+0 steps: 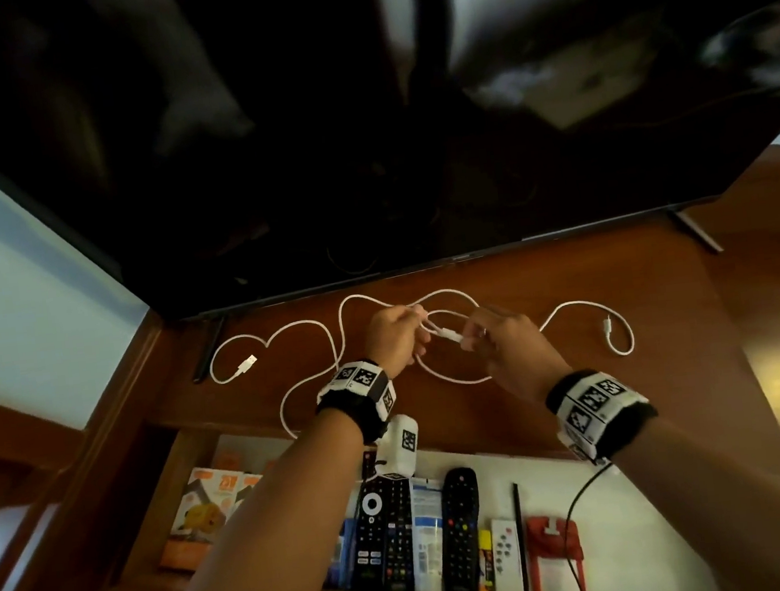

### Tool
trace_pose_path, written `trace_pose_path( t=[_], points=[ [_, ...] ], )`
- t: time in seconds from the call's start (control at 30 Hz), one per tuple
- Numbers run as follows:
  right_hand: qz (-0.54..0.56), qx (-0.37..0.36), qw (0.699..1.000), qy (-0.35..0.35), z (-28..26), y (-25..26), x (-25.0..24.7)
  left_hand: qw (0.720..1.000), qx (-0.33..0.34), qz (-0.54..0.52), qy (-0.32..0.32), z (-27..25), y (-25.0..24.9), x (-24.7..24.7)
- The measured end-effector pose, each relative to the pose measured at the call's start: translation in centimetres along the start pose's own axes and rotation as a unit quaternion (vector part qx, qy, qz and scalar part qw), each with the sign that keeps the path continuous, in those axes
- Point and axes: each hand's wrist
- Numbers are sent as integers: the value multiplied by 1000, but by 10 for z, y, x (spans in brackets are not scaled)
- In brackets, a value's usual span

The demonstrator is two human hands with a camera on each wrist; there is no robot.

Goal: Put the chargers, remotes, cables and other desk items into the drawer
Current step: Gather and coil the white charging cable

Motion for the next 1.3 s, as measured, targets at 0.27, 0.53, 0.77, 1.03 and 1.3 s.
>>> trace_pose_path(
  t=[0.27, 0.53, 0.77, 1.03, 1.3],
  points=[
    [76, 69, 994, -33, -1, -11, -18, 983, 147, 108, 34, -14, -13, -23],
    [81, 130, 979, -137, 20, -8, -51, 867, 285, 405, 48, -37, 2, -24],
    [85, 8, 991, -107, 48, 27, -57, 909, 230, 341, 74, -51, -9, 15],
    [24, -126, 991, -37, 25, 43, -73, 909, 290, 267, -137, -77, -54, -32],
    [65, -163, 979, -100, -15, 68, -74, 942, 269, 193, 60, -144, -79, -45]
  ],
)
Point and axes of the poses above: each hand's wrist, its own z-axis towards the middle knuckle, its own x-axis out of the palm, y = z × x, and after that the axes turned 7 degrees about -x, right-handed
